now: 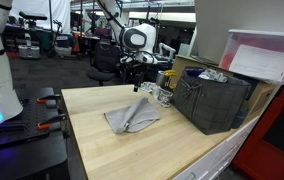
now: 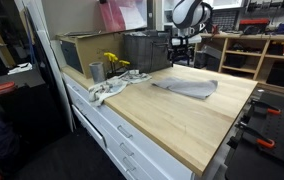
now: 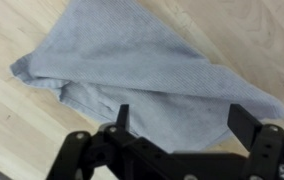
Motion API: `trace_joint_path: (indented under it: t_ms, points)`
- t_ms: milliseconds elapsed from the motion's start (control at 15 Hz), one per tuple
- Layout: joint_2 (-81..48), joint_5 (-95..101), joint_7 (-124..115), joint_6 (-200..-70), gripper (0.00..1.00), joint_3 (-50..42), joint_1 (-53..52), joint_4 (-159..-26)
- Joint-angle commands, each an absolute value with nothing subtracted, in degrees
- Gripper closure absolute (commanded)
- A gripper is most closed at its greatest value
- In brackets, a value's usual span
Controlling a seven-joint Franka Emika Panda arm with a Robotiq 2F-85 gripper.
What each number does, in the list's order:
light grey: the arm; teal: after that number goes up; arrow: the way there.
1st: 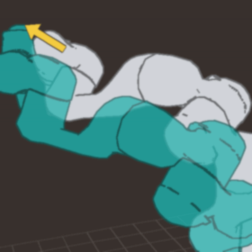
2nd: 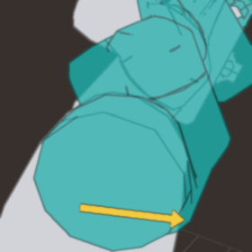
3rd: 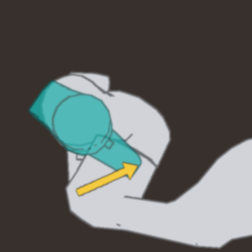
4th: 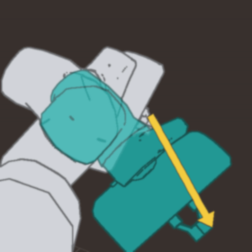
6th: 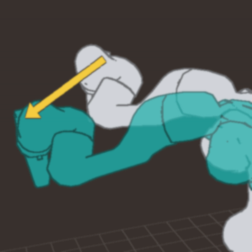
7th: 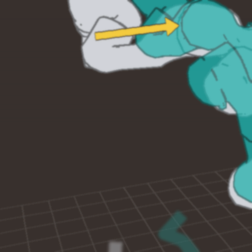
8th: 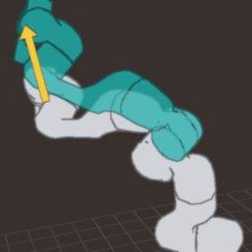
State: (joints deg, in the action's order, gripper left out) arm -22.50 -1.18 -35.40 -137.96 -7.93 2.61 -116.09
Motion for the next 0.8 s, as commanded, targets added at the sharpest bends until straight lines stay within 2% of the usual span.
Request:
trace_joint_path:
  t_ms: [0,200,733]
  points:
    - [-23.2,-3.2,-33.1,-137.8,0.00,-8.3,2.2,-115.2]
    - [-23.6,-3.9,-32.1,-137.8,0.00,-7.9,2.6,-114.5]
    - [-36.1,-5.2,-31.2,-140.3,0.00,-9.4,4.3,-103.8]
